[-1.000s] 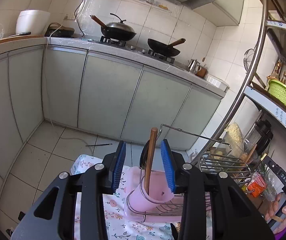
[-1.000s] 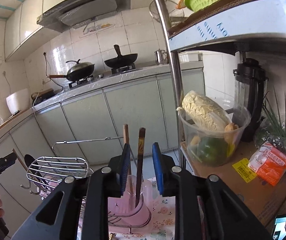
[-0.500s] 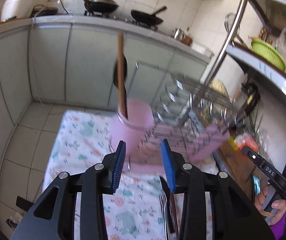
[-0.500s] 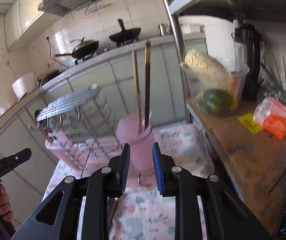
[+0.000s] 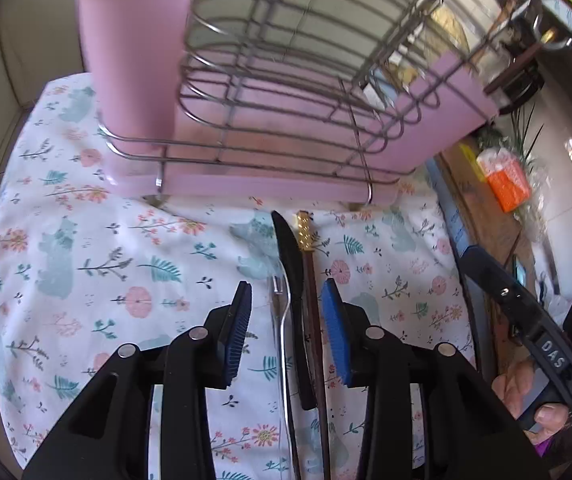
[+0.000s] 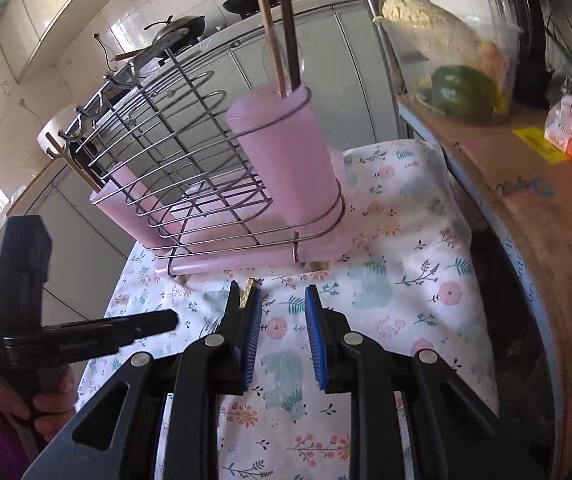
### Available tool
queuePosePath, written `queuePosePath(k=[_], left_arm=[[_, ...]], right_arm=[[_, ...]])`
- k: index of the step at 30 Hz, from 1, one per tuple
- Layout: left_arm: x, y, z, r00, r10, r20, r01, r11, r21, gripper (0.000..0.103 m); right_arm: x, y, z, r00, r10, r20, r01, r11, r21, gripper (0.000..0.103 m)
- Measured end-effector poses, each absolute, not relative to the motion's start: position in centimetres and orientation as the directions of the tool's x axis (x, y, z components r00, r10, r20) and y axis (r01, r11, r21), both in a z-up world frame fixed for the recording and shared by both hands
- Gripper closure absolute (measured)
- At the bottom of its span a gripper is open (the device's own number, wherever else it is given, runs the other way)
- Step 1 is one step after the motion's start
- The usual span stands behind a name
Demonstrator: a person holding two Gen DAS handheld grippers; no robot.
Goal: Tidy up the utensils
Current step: 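Grasp the clear plastic fork with the left gripper while the right gripper grasps a gold-tipped chopstick, then lift the fork into the pink cup with the left gripper while the right drops its chopstick in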
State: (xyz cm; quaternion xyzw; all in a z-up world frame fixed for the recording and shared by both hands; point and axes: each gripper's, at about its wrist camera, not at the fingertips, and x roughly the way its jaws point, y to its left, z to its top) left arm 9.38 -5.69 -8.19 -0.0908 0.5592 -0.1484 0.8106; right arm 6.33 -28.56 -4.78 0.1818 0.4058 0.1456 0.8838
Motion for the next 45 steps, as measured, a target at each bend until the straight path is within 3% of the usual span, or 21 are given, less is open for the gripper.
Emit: queuePosePath(k=[11,14,17,32,40,45], left_arm=[[11.5,-9.7,-11.7,0.311,-0.137,-0.94,0.153,0.984,-0.093,0.066],[11.4,-9.6,-12.5,0.306,-0.15,-0.94,0.129,0.985,-0.115,0.067],[11.2,-9.2,-13.0,0.31,-0.154,-0.938,0.121,0.985,-0.122,0.09],[9.5,-2.4,-9.3,0.427,-0.249,-0.869,-0.045,0.954,-0.296,0.09],[6.3,-0.3,-5.2,0.551,-0.293,-0.781,0.021,0.941,-0.339,0.09],[4.7,1.6,-2.9,0.633,-0.305,-0.712,0.053,0.934,-0.353,0.09]], right_arm=[[5.9,-30.1,-5.8,0.612,0.459,-0.644,-0.125,0.861,0.494,0.081],[5.7,-30.2,-6.0,0.61,0.467,-0.64,-0.136,0.858,0.496,0.081],[5.6,-30.3,-6.2,0.602,0.476,-0.641,-0.143,0.854,0.5,0.081],[5.1,-29.1,-7.4,0.503,0.549,-0.668,-0.182,0.822,0.539,0.082],[8.2,-25.9,-7.9,0.407,0.624,-0.667,-0.135,0.764,0.631,0.084],[11.2,-22.9,-8.7,0.388,0.552,-0.738,-0.083,0.819,0.568,0.085]])
